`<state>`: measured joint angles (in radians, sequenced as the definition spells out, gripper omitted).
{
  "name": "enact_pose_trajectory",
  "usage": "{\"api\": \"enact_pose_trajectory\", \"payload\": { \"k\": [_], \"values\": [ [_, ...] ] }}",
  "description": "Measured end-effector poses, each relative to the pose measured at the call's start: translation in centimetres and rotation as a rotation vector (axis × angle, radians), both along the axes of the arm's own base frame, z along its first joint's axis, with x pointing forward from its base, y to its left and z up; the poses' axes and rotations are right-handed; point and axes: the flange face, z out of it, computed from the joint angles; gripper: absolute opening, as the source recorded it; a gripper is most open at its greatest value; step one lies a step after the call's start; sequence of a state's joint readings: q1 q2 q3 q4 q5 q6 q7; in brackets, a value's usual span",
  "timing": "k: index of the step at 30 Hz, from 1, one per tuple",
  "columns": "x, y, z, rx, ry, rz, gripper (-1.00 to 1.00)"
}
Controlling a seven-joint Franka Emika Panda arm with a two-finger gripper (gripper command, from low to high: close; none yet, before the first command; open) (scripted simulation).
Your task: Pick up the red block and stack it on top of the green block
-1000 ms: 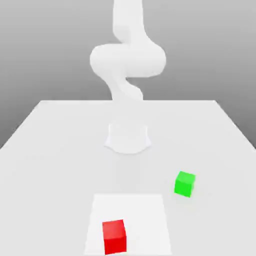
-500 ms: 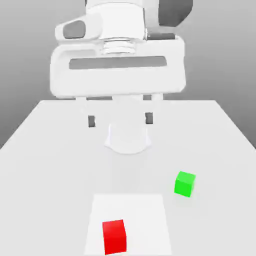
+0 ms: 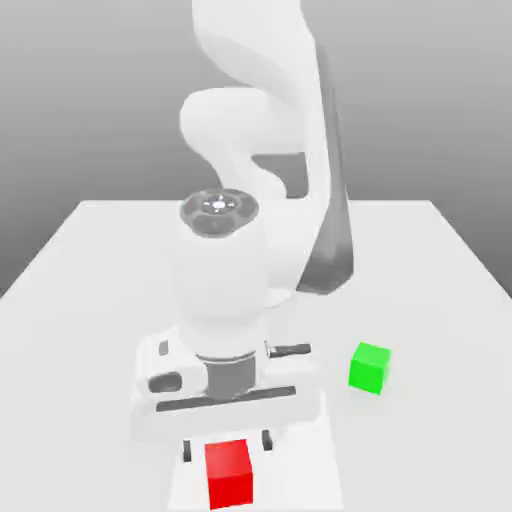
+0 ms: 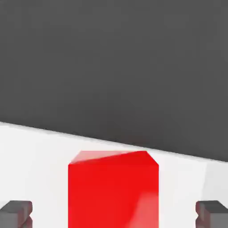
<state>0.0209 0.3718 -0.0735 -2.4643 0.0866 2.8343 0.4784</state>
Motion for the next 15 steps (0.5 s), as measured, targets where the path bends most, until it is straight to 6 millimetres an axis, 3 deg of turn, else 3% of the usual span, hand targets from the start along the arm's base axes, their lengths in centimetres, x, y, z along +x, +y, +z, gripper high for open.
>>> {"api": "enact_pose_trajectory", "payload": {
  "k": [7, 12, 15],
  "values": [
    [0.0, 0.0, -0.1, 0.000, 0.001, 0.000, -1.00],
    [-0.1, 0.3, 5.4, 0.001, 0.001, 0.012, -1.00],
    [-2.7, 5.5, 7.2, 0.014, 0.002, 0.238, -1.00]
  ]
}}
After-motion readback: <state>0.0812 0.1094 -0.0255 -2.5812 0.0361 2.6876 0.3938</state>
